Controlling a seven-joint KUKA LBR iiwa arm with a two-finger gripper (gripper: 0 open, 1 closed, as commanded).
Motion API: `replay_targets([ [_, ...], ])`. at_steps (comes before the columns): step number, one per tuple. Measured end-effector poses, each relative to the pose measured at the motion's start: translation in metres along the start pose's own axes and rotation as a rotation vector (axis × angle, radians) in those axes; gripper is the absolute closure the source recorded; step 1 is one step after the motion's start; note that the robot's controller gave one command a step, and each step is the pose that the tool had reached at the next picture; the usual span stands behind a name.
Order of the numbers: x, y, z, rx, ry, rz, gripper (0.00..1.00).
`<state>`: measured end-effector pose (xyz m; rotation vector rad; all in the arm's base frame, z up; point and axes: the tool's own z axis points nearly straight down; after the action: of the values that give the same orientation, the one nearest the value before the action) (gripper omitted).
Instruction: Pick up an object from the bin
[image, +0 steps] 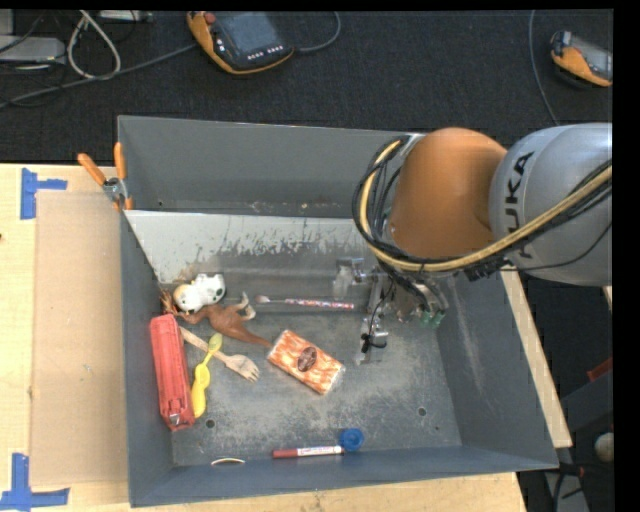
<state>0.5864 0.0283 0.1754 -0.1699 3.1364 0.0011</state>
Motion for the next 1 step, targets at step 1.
replay_targets([
  [1,-0.0003,0.0215,-0.0038,0.001,-0.005,-0.025,0.0],
])
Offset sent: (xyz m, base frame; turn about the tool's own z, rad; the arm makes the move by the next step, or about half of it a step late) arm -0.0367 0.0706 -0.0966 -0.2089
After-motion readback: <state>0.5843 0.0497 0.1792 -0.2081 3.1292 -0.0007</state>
